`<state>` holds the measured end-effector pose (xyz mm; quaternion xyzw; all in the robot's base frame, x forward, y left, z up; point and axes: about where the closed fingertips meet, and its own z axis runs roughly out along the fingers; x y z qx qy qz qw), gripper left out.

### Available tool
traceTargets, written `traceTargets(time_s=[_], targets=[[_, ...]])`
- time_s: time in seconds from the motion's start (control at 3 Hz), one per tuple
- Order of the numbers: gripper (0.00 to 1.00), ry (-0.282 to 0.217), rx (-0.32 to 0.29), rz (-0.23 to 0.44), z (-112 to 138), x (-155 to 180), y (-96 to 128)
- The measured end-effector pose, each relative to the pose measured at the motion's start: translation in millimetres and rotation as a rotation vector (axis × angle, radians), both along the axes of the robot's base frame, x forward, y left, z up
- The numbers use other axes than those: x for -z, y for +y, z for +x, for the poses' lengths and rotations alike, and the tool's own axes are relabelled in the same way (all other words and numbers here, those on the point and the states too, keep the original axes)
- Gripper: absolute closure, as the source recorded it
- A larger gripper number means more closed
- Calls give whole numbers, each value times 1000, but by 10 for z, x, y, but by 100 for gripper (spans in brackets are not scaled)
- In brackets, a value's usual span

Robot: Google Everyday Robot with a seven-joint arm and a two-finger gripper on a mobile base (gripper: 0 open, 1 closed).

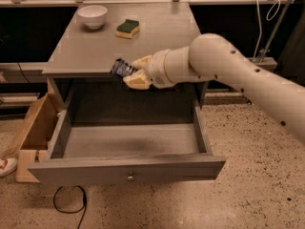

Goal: Pick rxbar blueberry from top drawer and place on counter

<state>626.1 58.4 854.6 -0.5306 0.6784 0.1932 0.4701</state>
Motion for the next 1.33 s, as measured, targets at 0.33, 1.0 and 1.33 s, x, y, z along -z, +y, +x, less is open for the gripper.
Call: traceTargets(time_s=[0.33,1.0,1.33], targets=[[100,-31,125,-9,394,-479,-216],[100,109,360,59,1400,-502,-578],[98,230,428,81,1918,-216,-683]])
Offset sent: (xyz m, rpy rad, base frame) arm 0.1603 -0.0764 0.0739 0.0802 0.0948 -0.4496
